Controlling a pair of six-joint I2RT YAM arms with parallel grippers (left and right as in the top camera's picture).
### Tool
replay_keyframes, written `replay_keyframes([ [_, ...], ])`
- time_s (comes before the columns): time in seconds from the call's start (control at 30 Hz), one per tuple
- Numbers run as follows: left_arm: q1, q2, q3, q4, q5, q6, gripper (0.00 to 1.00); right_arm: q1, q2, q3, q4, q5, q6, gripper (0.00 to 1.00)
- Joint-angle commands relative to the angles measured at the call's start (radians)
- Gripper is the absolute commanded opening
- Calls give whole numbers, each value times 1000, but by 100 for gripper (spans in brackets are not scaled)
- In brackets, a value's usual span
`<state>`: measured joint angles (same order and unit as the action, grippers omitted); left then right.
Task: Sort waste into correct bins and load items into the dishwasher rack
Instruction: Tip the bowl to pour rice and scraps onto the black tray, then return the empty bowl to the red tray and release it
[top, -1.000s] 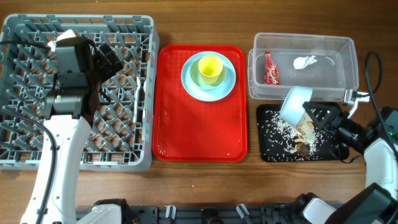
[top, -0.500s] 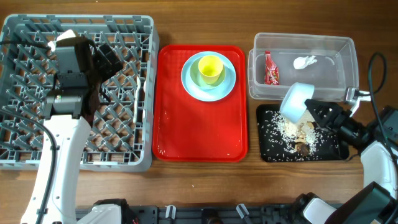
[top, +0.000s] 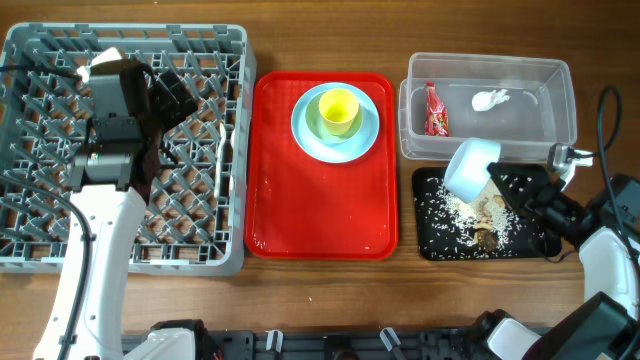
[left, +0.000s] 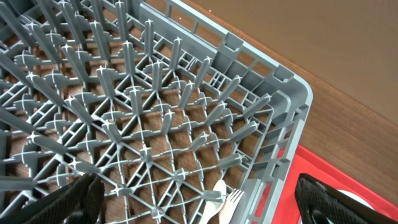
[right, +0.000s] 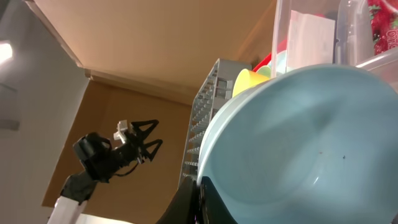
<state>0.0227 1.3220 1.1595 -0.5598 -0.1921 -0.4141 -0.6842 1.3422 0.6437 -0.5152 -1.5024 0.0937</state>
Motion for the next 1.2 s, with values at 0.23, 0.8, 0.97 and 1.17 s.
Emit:
replay_keyframes([
  [0.23,6,-5,15,2,5,-13,100,98,-80,42,-8,243,36,4],
  [0.8,6,-5,15,2,5,-13,100,1297,-228,145,27,1370,224,4],
  [0.97,6,-5,15,2,5,-13,100,1489,6,145,136,1470,165,5],
  [1.17,6,-5,15,2,5,-13,100,1506,98,236,101,1480,80,11],
])
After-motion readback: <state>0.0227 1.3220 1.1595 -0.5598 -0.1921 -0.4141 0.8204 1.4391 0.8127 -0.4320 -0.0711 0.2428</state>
